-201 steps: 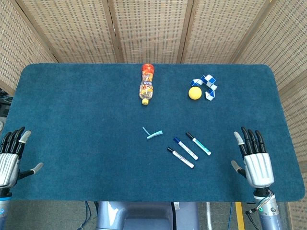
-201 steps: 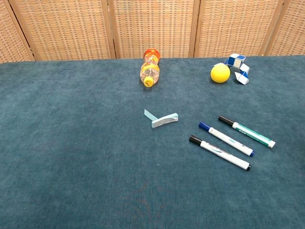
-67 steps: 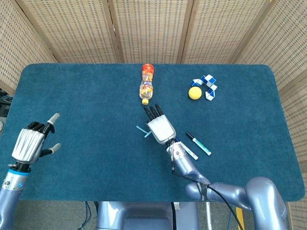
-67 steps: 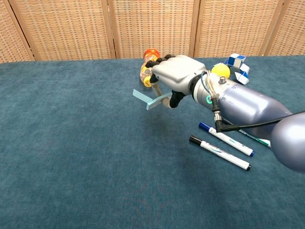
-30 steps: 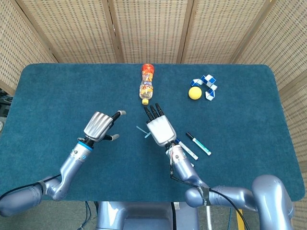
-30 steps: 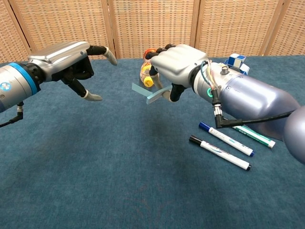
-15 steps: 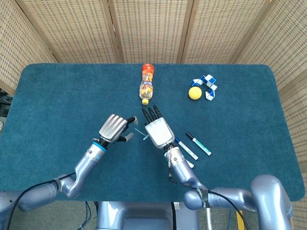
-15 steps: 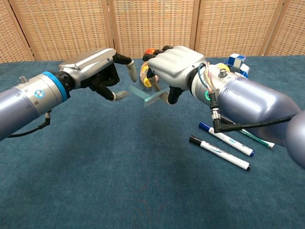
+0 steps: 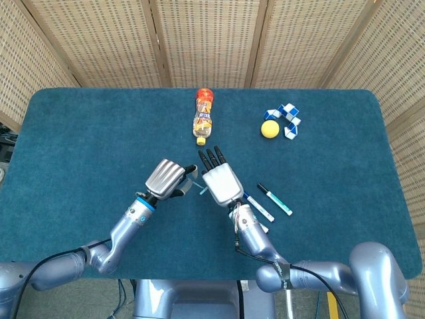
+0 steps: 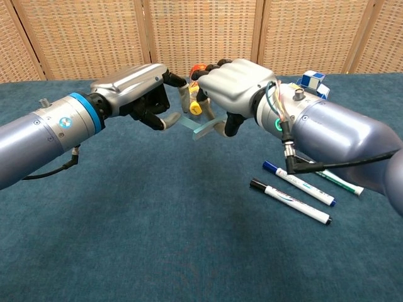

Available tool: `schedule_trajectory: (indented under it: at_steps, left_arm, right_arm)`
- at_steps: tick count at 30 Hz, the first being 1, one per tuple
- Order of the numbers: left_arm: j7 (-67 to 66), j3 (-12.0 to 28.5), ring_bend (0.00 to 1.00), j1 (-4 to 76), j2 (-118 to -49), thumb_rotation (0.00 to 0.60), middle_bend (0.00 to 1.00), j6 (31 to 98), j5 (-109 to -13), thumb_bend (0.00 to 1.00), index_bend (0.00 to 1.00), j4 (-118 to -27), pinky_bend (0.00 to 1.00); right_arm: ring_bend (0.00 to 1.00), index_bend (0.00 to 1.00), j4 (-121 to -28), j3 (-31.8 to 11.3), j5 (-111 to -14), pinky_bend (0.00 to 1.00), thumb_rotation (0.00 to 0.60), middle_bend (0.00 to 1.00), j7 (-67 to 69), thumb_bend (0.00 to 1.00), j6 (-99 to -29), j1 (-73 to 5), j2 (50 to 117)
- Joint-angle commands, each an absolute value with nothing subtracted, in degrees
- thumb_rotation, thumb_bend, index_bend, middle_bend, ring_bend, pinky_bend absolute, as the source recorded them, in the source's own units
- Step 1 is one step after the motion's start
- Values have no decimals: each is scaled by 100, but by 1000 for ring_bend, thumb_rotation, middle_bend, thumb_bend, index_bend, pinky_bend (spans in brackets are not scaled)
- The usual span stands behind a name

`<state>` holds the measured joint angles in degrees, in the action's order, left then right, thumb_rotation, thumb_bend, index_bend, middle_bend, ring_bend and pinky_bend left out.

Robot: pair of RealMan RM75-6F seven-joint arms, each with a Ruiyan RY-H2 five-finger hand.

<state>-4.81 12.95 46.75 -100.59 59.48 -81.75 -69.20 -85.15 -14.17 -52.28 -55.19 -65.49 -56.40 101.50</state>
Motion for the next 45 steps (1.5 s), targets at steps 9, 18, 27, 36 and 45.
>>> schedule_trajectory:
  at_steps: [9, 18, 27, 36, 45]
  left_arm:
    - [-948, 1381, 1000, 4846, -10029, 600, 1000, 5583, -7744, 416, 483, -7039, 988]
    - [-1089, 1435, 1000, 4932, -10111, 600, 1000, 5593, -7608, 415, 509, -7095, 989]
    - [-992, 1410, 1000, 4969, -10279, 600, 1000, 5758, -7668, 449, 585, -6948, 989]
    - [-973, 1405, 1000, 4993, -10400, 600, 1000, 5905, -7724, 570, 682, -6793, 989]
    - [-939, 1352, 1000, 4961, -10446, 600, 1000, 6029, -7777, 775, 812, -6644, 989]
  right_arm:
    - [0, 587, -8640, -1426, -5183, 0, 600, 65, -5592, 597, -6606, -5659, 10095]
    - [0, 587, -8684, -1411, -5170, 0, 600, 66, -5592, 616, -6623, -5658, 10055]
    - [0, 587, -8658, -1382, -5173, 0, 600, 67, -5526, 620, -6609, -5642, 10014]
    - [0, 587, -8646, -1366, -5186, 0, 600, 68, -5471, 620, -6601, -5628, 9978]
    - [0, 587, -8639, -1348, -5205, 0, 600, 68, -5432, 620, -6624, -5596, 9921]
